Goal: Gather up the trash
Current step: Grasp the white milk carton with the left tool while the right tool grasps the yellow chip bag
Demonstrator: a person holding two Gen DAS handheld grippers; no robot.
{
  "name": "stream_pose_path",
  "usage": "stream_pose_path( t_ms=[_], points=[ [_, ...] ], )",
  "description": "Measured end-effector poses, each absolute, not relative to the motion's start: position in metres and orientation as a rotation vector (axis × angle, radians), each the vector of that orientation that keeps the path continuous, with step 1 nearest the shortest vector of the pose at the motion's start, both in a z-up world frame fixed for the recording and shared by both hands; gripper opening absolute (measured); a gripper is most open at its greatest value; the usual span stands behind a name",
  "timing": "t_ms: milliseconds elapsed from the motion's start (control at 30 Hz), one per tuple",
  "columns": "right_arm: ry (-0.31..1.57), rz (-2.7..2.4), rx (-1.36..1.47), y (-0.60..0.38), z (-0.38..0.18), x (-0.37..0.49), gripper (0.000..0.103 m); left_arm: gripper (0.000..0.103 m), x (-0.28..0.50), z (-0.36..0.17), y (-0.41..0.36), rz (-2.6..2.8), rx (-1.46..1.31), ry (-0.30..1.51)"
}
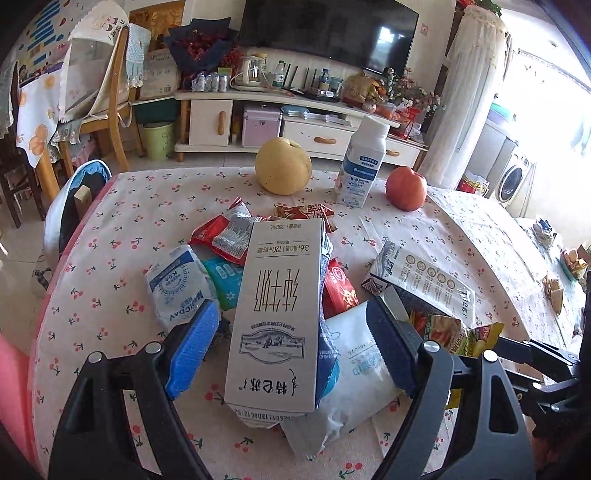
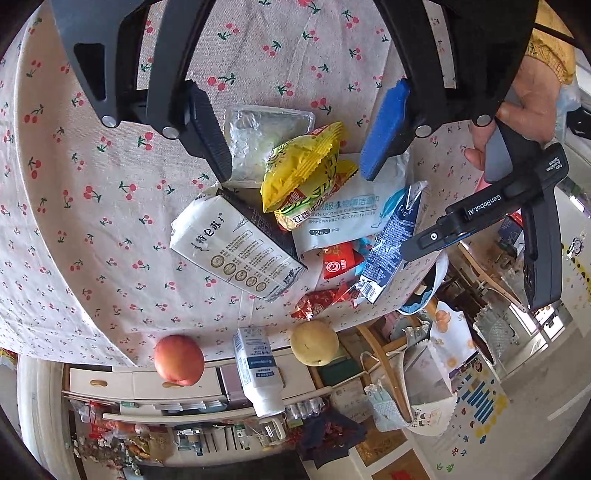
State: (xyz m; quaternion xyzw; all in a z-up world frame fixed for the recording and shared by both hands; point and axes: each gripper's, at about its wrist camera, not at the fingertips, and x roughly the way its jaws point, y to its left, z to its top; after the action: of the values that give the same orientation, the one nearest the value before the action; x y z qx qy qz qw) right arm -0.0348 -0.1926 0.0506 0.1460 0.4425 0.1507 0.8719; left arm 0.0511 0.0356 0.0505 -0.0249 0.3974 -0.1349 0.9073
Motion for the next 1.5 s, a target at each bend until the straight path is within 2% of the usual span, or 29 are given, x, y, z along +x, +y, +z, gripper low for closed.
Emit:
stream_pose_path(
  t_ms=[67, 100, 167, 267, 533, 667, 833, 1067, 1500],
  points=[
    [0.932, 0.314, 0.318, -0.192, 0.046, -0.033, 0.072, 0.076, 0.056, 0.047, 0.034, -0.279, -0.044, 0.832],
    [0.936, 0.308, 0.324, -0.193, 0.045, -0.031, 0.069, 0.074, 0.059, 0.045, 0.035, -0.278, -0.048, 0.842],
    [0.936, 0.316, 0.342, -0.194, 0.042, -0.029, 0.061, 0.061, 0.062, 0.042, 0.035, -0.272, -0.067, 0.853],
    [0.936, 0.325, 0.344, -0.192, 0.040, -0.026, 0.056, 0.056, 0.065, 0.039, 0.036, -0.264, -0.074, 0.861],
    [0.953, 0.341, 0.370, -0.187, 0.033, -0.021, 0.056, 0.057, 0.068, 0.035, 0.040, -0.269, -0.125, 0.883],
    [0.950, 0.348, 0.352, -0.182, 0.033, -0.021, 0.050, 0.057, 0.068, 0.034, 0.041, -0.268, -0.131, 0.881],
    [0.951, 0.349, 0.349, -0.181, 0.032, -0.021, 0.048, 0.056, 0.065, 0.036, 0.042, -0.260, -0.143, 0.872],
    [0.944, 0.343, 0.330, -0.182, 0.033, -0.021, 0.038, 0.055, 0.058, 0.039, 0.046, -0.255, -0.159, 0.856],
    [0.885, 0.348, 0.329, -0.189, 0.048, -0.029, 0.033, 0.055, 0.038, 0.055, 0.062, -0.243, -0.197, 0.801]
  ],
)
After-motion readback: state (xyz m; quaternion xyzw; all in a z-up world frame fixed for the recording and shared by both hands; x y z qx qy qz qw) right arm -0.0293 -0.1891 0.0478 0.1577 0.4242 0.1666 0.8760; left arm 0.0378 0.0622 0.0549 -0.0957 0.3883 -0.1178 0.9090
